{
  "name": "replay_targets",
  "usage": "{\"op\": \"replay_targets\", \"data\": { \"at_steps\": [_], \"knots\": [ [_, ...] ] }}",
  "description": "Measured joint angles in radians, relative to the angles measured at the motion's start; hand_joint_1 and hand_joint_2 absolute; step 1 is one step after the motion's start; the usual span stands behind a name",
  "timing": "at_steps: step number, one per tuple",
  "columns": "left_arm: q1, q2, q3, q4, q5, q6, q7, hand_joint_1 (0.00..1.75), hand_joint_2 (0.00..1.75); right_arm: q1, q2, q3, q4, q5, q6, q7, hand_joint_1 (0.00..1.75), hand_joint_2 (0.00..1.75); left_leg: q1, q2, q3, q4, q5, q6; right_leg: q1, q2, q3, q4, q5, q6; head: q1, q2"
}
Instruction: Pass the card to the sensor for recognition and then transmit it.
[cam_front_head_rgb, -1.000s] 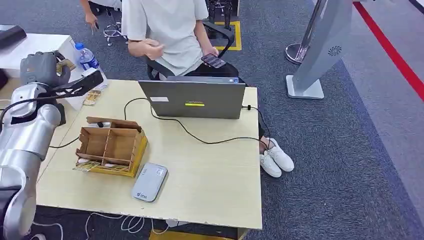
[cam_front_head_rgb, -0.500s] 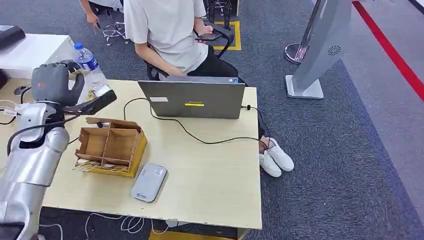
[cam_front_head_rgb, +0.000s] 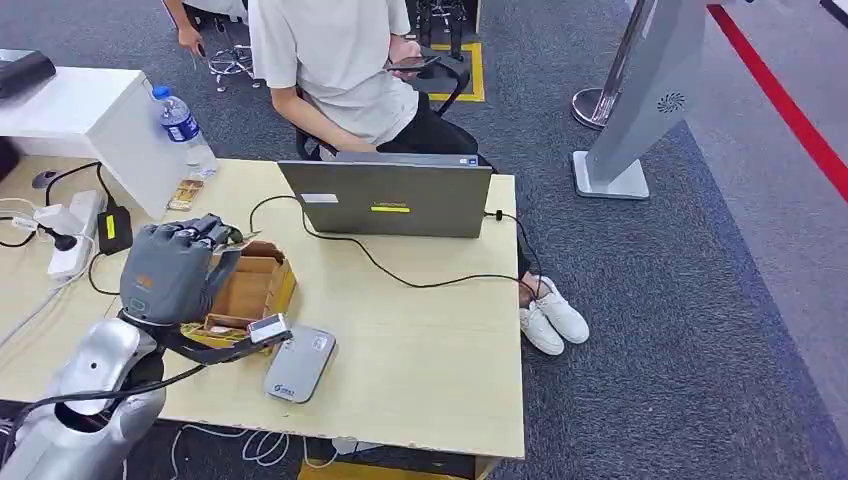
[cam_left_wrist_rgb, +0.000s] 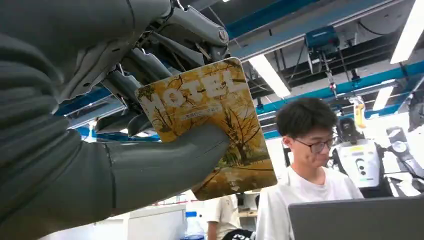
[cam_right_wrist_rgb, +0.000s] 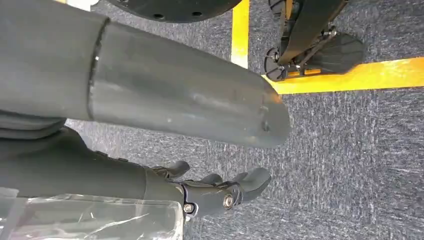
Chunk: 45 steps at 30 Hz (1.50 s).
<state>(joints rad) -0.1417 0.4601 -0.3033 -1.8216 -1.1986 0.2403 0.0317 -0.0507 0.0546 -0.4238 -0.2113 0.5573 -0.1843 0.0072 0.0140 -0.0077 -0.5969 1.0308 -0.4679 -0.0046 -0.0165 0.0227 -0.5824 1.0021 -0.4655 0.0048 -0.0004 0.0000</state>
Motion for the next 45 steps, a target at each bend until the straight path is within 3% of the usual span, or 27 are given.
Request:
{"op": "replay_targets", "data": {
  "at_steps": [3,8,11,19,26,38,45],
  "knots": [
    [0.007,0.0,-0.012,-0.004,-0.002,-0.023,-0.003,1.75,1.75,0.0,0.001,-0.003,0.0,0.007,0.0,0.0,0.0,0.0,0.0,-0.001,0.0,0.0,0.0,0.0,0.0,0.0,0.0,0.0,0.0,0.0,0.0,0.0],
    [0.008,0.0,-0.054,0.01,-0.02,-0.125,-0.003,1.75,1.75,0.0,0.003,-0.008,0.0,0.015,0.008,0.002,0.0,0.0,0.0,-0.001,0.0,0.0,0.0,0.0,0.0,0.0,0.0,0.0,0.0,0.0,0.0,0.0],
    [-0.023,-0.003,-0.106,0.094,-0.056,-0.158,0.002,1.75,1.75,-0.001,0.006,-0.029,0.0,0.003,0.026,-0.006,0.0,0.0,0.0,-0.002,0.0,0.0,0.0,0.0,0.0,-0.002,0.001,0.0,0.0,0.0,0.0,0.0],
    [-0.038,-0.022,-0.246,0.265,-0.092,-0.158,0.019,1.75,1.75,-0.004,0.009,-0.05,0.0,0.019,0.034,-0.01,0.0,0.0,0.0,-0.002,0.001,0.0,0.0,0.0,0.0,-0.001,0.001,0.0,0.0,0.0,0.0,0.0],
    [-0.039,-0.025,-0.33,0.339,-0.102,-0.182,0.016,1.75,1.75,-0.004,0.013,-0.057,0.0,0.031,0.033,0.001,0.0,0.0,0.0,-0.002,0.0,0.0,0.0,0.0,0.0,-0.001,0.0,0.0,0.0,0.0,0.0,0.0],
    [-0.051,0.025,-0.394,0.369,-0.07,-0.257,0.011,1.75,1.75,-0.004,0.013,-0.074,0.0,0.045,0.031,0.003,0.0,0.0,0.0,-0.002,0.001,0.0,0.0,0.0,0.0,-0.002,0.001,0.0,0.0,0.0,0.0,0.0],
    [-0.08,0.041,-0.399,0.369,-0.045,-0.245,0.016,1.75,1.75,-0.004,0.014,-0.082,0.0,0.046,0.03,0.003,0.0,0.0,0.0,-0.003,0.001,0.0,0.001,0.0,0.0,-0.002,0.002,0.0,0.0,0.0,0.0,0.0]
  ]
}}
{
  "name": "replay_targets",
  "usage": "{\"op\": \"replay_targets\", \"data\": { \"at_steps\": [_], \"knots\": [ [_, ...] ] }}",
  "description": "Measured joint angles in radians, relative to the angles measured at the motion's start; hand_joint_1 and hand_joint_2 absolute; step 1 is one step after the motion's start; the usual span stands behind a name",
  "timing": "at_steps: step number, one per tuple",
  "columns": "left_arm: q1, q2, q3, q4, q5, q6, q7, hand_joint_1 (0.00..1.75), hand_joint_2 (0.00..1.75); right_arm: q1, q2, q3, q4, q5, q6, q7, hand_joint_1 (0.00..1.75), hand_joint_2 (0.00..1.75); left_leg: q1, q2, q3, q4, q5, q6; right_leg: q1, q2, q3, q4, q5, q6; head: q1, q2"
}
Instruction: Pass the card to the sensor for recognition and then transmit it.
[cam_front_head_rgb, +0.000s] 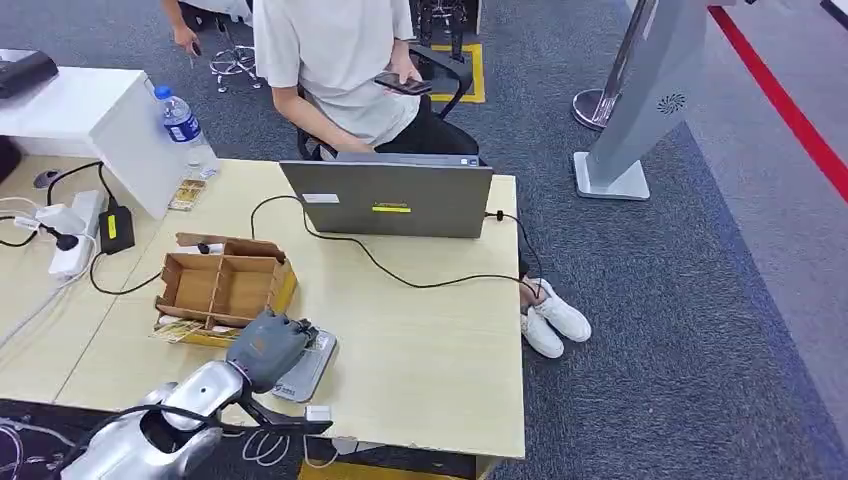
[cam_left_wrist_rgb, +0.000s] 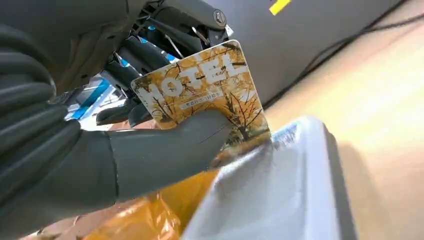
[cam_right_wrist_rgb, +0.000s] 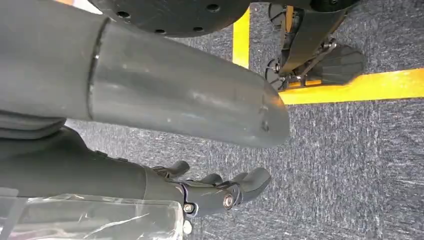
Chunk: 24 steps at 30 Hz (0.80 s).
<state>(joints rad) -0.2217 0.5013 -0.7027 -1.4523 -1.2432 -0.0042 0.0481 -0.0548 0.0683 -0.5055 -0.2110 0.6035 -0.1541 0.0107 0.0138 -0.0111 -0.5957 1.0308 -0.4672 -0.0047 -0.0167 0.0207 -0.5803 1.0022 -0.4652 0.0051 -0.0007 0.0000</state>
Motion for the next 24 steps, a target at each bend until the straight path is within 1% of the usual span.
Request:
{"op": "replay_targets", "data": {
  "at_steps": [2,4,7,9,11,12,14,17,20,21,23,24],
  "knots": [
    [-0.007,-0.001,0.0,0.0,0.001,0.015,0.003,1.75,1.75,0.0,0.0,-0.002,0.0,0.001,0.0,0.0,0.0,0.0,0.0,0.0,0.0,0.0,0.0,0.0,0.0,0.0,0.0,0.0,0.0,0.0,0.0,0.0],
    [-0.012,-0.009,0.0,0.0,-0.003,0.069,0.02,1.75,1.75,0.001,0.0,-0.004,0.0,0.003,0.0,-0.001,0.0,0.0,0.0,0.0,0.0,0.0,0.0,0.0,0.0,0.0,0.0,0.0,0.0,0.0,0.0,0.0],
    [-0.035,-0.054,0.006,-0.018,-0.028,0.182,0.056,1.75,1.75,0.001,0.0,-0.013,0.0,0.021,0.002,-0.005,0.0,0.0,0.0,-0.001,-0.001,0.001,0.001,0.002,0.0,-0.002,-0.001,0.0,0.0,0.0,0.0,0.0],
    [-0.065,-0.1,0.033,-0.057,-0.054,0.277,0.08,1.75,1.75,-0.001,0.001,-0.015,0.0,0.043,0.005,-0.005,0.0,0.0,0.0,-0.002,-0.002,0.001,0.002,0.002,0.0,-0.004,0.0,0.0,0.0,0.001,0.001,0.0],
    [-0.105,-0.125,0.079,-0.094,-0.064,0.338,0.088,1.75,1.75,-0.005,0.002,-0.014,0.0,0.066,0.008,0.002,0.0,0.0,0.0,-0.001,-0.002,0.001,0.002,0.002,0.0,-0.003,-0.001,0.0,0.001,0.001,0.002,0.0],
    [-0.129,-0.134,0.11,-0.106,-0.064,0.356,0.087,1.75,1.75,-0.007,0.003,-0.014,0.0,0.076,0.01,0.008,0.0,0.0,0.0,-0.001,-0.002,0.001,0.002,0.002,0.0,-0.002,-0.001,0.0,0.001,0.0,0.002,0.0],
    [-0.166,-0.145,0.163,-0.122,-0.06,0.372,0.072,1.75,1.75,-0.012,0.005,-0.014,0.0,0.083,0.011,0.016,0.0,0.0,0.0,-0.001,-0.001,0.001,0.002,0.002,0.0,-0.002,0.0,0.0,0.002,0.0,0.002,0.0],
    [-0.177,-0.164,0.213,-0.132,-0.067,0.385,0.056,1.75,1.75,-0.017,0.006,-0.014,0.0,0.091,0.012,0.017,0.0,0.0,0.0,-0.001,-0.001,0.001,0.002,0.002,0.0,-0.002,0.0,0.0,0.001,0.0,0.001,0.0],
    [-0.207,-0.176,0.255,-0.127,-0.097,0.452,0.065,1.75,1.75,-0.023,0.006,-0.008,0.0,0.121,0.019,0.029,0.0,0.0,0.0,-0.001,-0.001,0.001,0.003,0.001,0.0,-0.002,-0.001,0.001,0.002,0.0,0.001,0.0],
    [-0.239,-0.179,0.275,-0.114,-0.1,0.47,0.065,1.75,1.75,-0.027,0.006,-0.004,0.0,0.132,0.023,0.035,0.0,0.0,0.001,-0.001,-0.002,0.001,0.003,0.001,0.0,-0.002,-0.001,0.001,0.002,0.0,0.002,0.0],
    [-0.325,-0.182,0.322,-0.051,-0.102,0.495,0.05,1.75,1.75,-0.037,0.007,0.008,0.0,0.151,0.031,0.052,0.0,0.0,0.0,-0.001,-0.001,0.001,0.004,0.0,0.0,-0.003,-0.001,0.001,0.002,0.0,0.001,0.0],
    [-0.372,-0.184,0.345,-0.003,-0.102,0.502,0.036,1.75,1.75,-0.042,0.009,0.011,-0.001,0.159,0.033,0.059,0.0,0.0,0.0,-0.001,-0.002,0.001,0.004,0.001,0.0,-0.003,-0.001,0.001,0.002,0.0,0.002,0.0]
  ]
}}
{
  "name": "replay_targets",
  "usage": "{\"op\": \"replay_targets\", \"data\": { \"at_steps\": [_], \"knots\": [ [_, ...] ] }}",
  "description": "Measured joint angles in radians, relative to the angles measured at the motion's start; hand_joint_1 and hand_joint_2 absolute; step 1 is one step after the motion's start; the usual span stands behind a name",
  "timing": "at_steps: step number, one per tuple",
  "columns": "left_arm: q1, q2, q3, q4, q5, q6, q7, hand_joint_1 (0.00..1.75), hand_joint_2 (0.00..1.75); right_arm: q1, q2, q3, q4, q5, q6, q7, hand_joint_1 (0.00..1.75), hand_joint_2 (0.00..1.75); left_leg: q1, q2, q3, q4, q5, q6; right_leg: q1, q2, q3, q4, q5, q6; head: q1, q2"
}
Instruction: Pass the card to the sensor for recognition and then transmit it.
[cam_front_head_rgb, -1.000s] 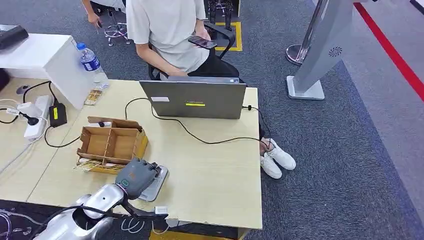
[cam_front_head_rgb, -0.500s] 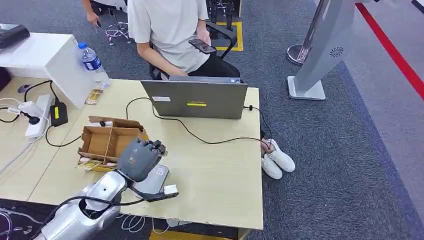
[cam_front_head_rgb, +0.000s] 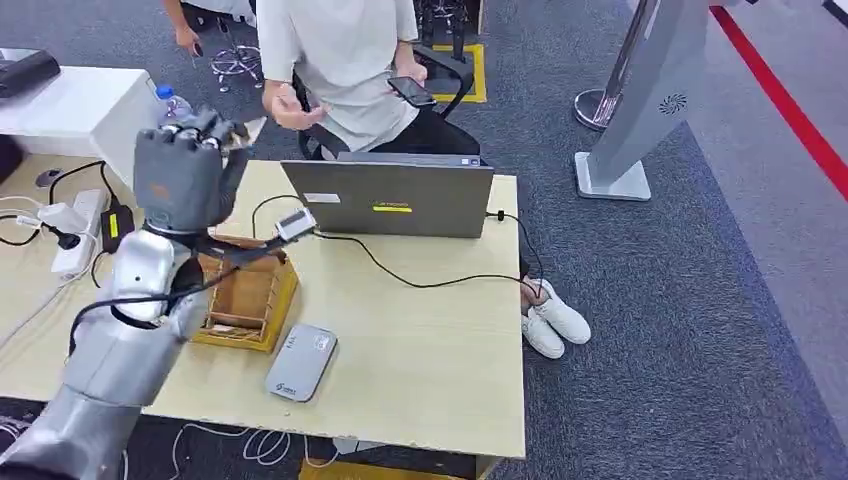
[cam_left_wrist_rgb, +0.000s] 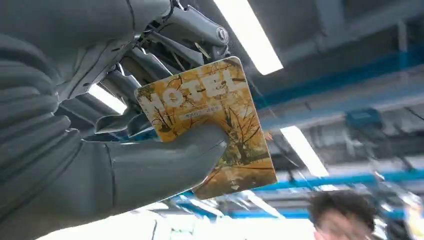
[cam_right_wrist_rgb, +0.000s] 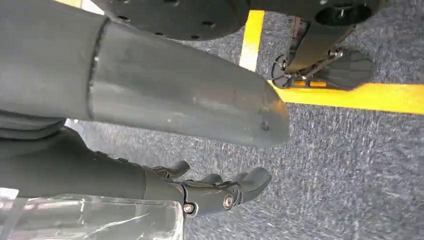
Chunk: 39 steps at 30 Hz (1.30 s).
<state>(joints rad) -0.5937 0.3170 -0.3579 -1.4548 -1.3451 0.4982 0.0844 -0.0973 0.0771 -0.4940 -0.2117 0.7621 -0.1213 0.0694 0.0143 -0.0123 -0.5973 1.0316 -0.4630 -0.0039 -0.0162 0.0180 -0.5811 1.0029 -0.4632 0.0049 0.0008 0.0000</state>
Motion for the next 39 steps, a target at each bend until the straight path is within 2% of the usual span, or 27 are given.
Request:
{"op": "replay_targets", "data": {
  "at_steps": [3,7,11,14,15,22,34,37,39],
  "knots": [
    [-0.089,-0.007,0.039,0.095,-0.007,0.005,-0.012,1.75,1.75,-0.01,0.004,0.005,0.0,0.006,0.002,0.006,0.0,0.0,0.0,0.0,0.001,0.0,0.001,-0.001,0.0,0.001,0.0,0.0,0.002,0.0,-0.001,0.0],
    [-0.192,-0.029,0.058,0.245,0.003,-0.029,-0.002,1.75,1.75,-0.016,0.006,0.009,0.0,0.011,0.003,0.011,0.0,0.0,0.0,0.0,0.0,0.0,0.001,-0.001,0.0,0.0,0.0,0.0,0.002,0.0,0.0,0.0],
    [-0.241,-0.046,0.065,0.355,0.03,-0.028,-0.016,1.75,1.75,-0.018,0.01,0.01,-0.001,0.013,0.002,0.013,0.0,0.0,0.0,0.0,0.0,0.0,0.001,-0.001,0.0,0.001,0.0,0.0,0.002,0.0,0.0,0.0],
    [-0.251,-0.051,0.069,0.398,0.046,-0.027,-0.024,1.75,1.75,-0.017,0.012,0.01,0.0,0.013,0.001,0.014,0.0,0.0,0.0,0.0,0.0,0.0,0.001,-0.001,0.0,0.001,-0.001,0.0,0.002,0.0,0.0,0.0],
    [-0.253,-0.051,0.07,0.407,0.05,-0.027,-0.025,0.0,1.75,-0.018,0.013,0.01,-0.001,0.013,0.001,0.014,0.0,1.75,0.0,0.0,0.0,0.0,0.001,-0.001,0.0,0.001,-0.001,0.0,0.002,0.0,0.0,0.0],
    [-0.253,-0.051,0.074,0.432,0.077,-0.057,-0.032,0.0,1.75,-0.017,0.013,0.01,0.0,0.013,-0.001,0.011,0.0,1.75,0.0,0.0,0.0,0.0,0.001,-0.001,0.0,0.001,-0.001,0.0,0.002,0.0,0.0,0.0],
    [-0.249,-0.051,0.079,0.448,0.092,-0.061,-0.032,0.0,1.75,-0.015,0.013,0.01,0.0,0.01,-0.004,0.009,0.0,1.75,0.0,0.0,0.0,0.0,0.001,-0.001,0.0,0.001,-0.001,0.0,0.002,0.0,0.0,0.0],
    [-0.234,-0.051,0.079,0.443,0.12,-0.083,-0.045,0.0,1.75,-0.013,0.013,0.006,0.0,0.002,-0.006,0.003,0.0,1.75,0.0,0.0,0.0,0.0,0.001,-0.001,0.0,0.001,-0.001,0.0,0.002,0.0,0.0,0.0],
    [-0.186,-0.046,0.079,0.386,0.149,-0.13,-0.053,0.0,1.75,-0.008,0.013,-0.003,0.0,-0.007,-0.011,-0.005,0.0,1.75,-0.001,0.001,0.0,0.0,0.001,-0.001,0.0,0.002,-0.001,0.0,0.002,0.0,0.0,0.0]
  ]
}}
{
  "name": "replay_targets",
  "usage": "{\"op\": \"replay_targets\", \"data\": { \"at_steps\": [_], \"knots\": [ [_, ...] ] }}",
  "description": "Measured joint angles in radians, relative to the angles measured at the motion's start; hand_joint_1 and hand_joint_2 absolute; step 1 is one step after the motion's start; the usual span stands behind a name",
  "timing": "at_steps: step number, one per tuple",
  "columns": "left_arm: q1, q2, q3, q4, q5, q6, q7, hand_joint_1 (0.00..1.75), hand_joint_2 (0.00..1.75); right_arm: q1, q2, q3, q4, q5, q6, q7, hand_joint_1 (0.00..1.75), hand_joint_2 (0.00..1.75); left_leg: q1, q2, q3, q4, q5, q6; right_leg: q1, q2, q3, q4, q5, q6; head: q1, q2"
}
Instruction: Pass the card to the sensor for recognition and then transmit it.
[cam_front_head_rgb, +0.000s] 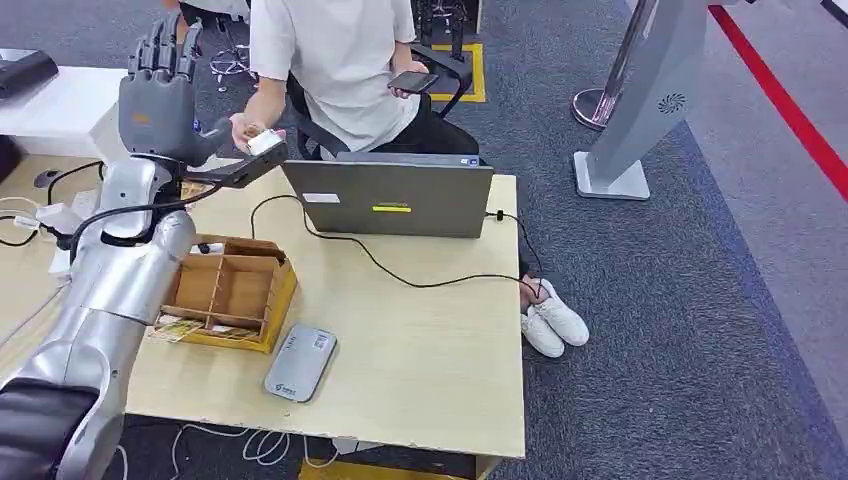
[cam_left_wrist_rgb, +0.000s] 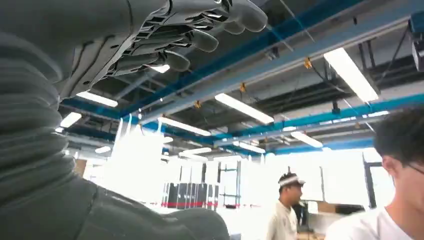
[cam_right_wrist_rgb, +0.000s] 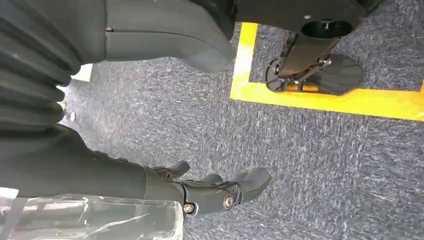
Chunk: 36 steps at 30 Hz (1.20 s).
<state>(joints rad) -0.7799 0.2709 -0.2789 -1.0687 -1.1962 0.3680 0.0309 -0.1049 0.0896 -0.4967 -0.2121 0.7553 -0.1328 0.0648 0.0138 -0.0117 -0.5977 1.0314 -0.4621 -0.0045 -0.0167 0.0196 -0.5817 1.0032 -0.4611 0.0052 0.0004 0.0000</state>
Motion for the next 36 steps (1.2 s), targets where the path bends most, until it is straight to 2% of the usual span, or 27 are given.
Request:
{"op": "replay_targets", "data": {
  "at_steps": [2,6,9,12,15,18,20,23,28,31,36],
  "knots": [
    [0.072,0.015,0.0,-0.093,0.016,-0.061,0.01,0.0,1.75,0.01,0.0,-0.008,0.0,-0.01,-0.005,-0.013,0.0,1.75,0.0,0.001,0.0,0.0,-0.001,0.0,0.0,0.001,-0.001,0.0,-0.001,0.0,0.0,0.0],
    [0.17,0.041,-0.001,-0.223,0.022,-0.091,0.02,0.0,1.75,0.025,0.0,-0.025,0.0,-0.013,-0.008,-0.019,0.0,1.75,0.0,0.0,-0.002,0.0,-0.001,0.0,0.0,0.001,-0.002,0.0,-0.001,0.0,0.0,0.0],
    [0.236,0.073,-0.001,-0.309,0.038,-0.147,0.007,0.0,1.75,0.027,0.0,-0.038,0.0,-0.035,-0.013,-0.03,0.0,1.75,0.0,0.002,-0.001,-0.001,-0.002,0.0,0.0,0.003,-0.002,0.0,-0.001,0.0,0.0,0.0],
    [0.395,0.136,-0.009,-0.46,0.027,-0.168,0.0,0.0,1.75,0.042,0.0,-0.063,0.0,-0.056,-0.018,-0.045,0.0,1.75,0.0,0.008,0.001,-0.001,-0.004,-0.001,0.0,0.009,-0.002,0.0,-0.002,-0.001,-0.001,0.0],
    [0.572,0.195,-0.02,-0.595,-0.004,-0.151,0.0,0.0,1.75,0.054,0.0,-0.091,0.0,-0.068,-0.024,-0.048,0.0,1.75,0.0,0.008,0.001,-0.001,-0.006,-0.001,0.0,0.008,-0.002,0.0,-0.004,-0.001,-0.001,0.0],
    [0.745,0.249,-0.025,-0.699,-0.046,-0.116,0.008,0.0,1.75,0.055,0.0,-0.118,0.0,-0.078,-0.028,-0.049,0.0,1.75,0.0,0.009,0.001,-0.001,-0.007,-0.001,0.0,0.008,-0.002,0.0,-0.006,0.0,-0.001,0.0],
    [0.842,0.283,-0.026,-0.748,-0.058,-0.132,0.024,0.0,1.75,0.057,0.0,-0.135,0.0,-0.08,-0.032,-0.05,0.0,1.75,0.0,0.008,0.001,-0.001,-0.008,0.0,0.0,0.007,-0.001,0.0,-0.008,0.0,-0.001,0.0],
    [0.949,0.337,-0.024,-0.791,-0.033,-0.181,0.043,0.0,1.75,0.058,0.0,-0.153,0.0,-0.079,-0.033,-0.048,0.0,1.75,0.0,0.007,0.001,-0.001,-0.009,0.0,0.0,0.006,-0.001,0.0,-0.009,0.0,-0.001,0.0],
    [1.049,0.391,-0.018,-0.799,0.035,-0.244,0.076,0.0,1.75,0.059,0.0,-0.169,0.0,-0.065,-0.034,-0.044,0.0,1.75,0.0,0.005,0.001,-0.001,-0.009,0.0,0.0,0.004,0.0,0.0,-0.009,0.0,-0.001,0.0],
    [1.064,0.407,-0.012,-0.794,0.059,-0.261,0.089,0.0,1.75,0.059,0.0,-0.175,0.0,-0.057,-0.032,-0.044,0.0,1.75,0.0,0.002,0.001,-0.001,-0.009,0.0,0.0,0.002,0.001,0.0,-0.009,0.0,-0.001,0.0],
    [1.062,0.407,0.002,-0.769,0.075,-0.273,0.092,0.0,1.75,0.058,0.0,-0.176,0.0,-0.051,-0.03,-0.044,0.0,1.75,0.0,0.001,0.001,-0.001,-0.008,0.0,0.0,0.001,0.002,0.0,-0.009,0.0,-0.001,0.0]
  ]
}}
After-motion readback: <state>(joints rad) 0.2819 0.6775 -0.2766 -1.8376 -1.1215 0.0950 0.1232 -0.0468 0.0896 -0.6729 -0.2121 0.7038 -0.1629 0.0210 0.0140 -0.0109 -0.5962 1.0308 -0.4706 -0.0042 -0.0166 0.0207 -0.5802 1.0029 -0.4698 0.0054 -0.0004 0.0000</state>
